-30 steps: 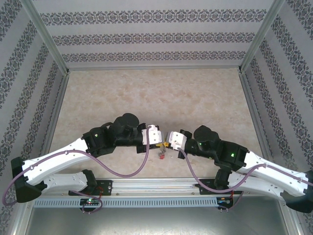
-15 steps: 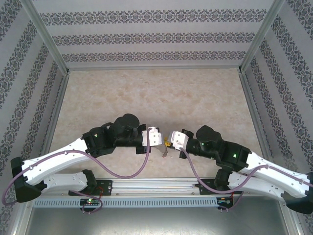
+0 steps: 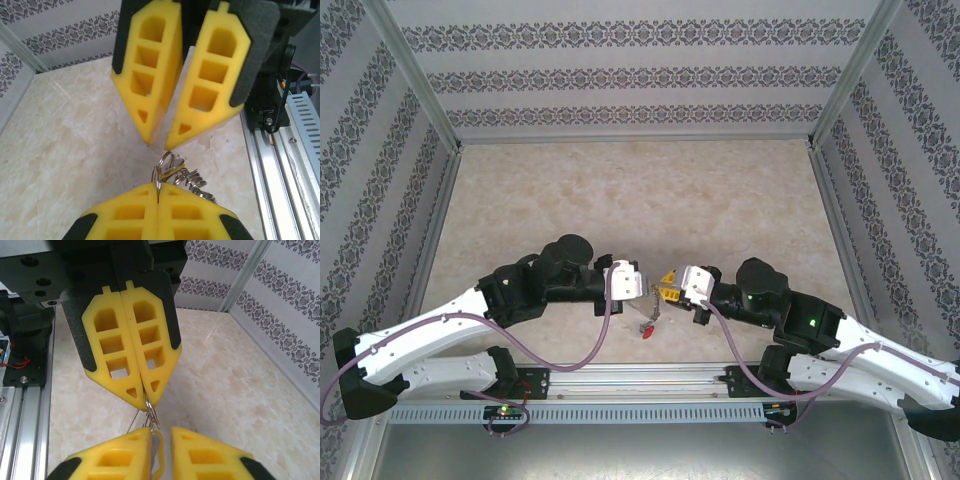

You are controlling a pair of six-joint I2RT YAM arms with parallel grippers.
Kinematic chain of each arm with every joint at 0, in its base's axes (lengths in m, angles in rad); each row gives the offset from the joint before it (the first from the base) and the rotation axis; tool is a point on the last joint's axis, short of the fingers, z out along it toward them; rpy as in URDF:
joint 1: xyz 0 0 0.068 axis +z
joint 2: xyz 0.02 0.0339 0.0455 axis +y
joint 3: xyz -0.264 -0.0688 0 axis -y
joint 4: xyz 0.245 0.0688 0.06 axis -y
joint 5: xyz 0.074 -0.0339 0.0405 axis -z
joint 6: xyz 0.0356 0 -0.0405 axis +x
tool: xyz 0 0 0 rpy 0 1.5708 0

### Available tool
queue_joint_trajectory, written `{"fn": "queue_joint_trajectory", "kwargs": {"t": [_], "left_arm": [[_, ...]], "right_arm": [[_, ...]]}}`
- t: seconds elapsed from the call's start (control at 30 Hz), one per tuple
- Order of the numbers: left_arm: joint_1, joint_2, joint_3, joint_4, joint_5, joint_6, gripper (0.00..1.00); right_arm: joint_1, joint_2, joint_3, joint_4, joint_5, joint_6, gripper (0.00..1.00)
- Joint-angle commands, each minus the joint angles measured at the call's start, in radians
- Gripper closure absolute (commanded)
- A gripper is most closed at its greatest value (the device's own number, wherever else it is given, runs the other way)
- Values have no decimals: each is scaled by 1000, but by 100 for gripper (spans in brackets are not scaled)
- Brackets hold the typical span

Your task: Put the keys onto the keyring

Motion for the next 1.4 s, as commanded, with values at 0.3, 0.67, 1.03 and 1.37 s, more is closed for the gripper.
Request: {"fn": "queue_joint_trajectory", "kwargs": {"t": [0.3, 0.67, 1.03, 1.37], "left_arm": [[-5, -32, -21, 70, 16, -4, 100], [-5, -35, -32, 92, 40, 14, 100], [-5, -40, -37, 92, 31, 16, 100], [-5, -44, -37, 87, 23, 22, 100]], "right_arm": [[2, 31, 5, 13, -23, 35, 70], [-33, 18, 6, -8, -49, 65, 92], [-59, 36, 14, -14, -108, 93, 78], [-128, -23, -1, 28, -193, 178, 71]]}}
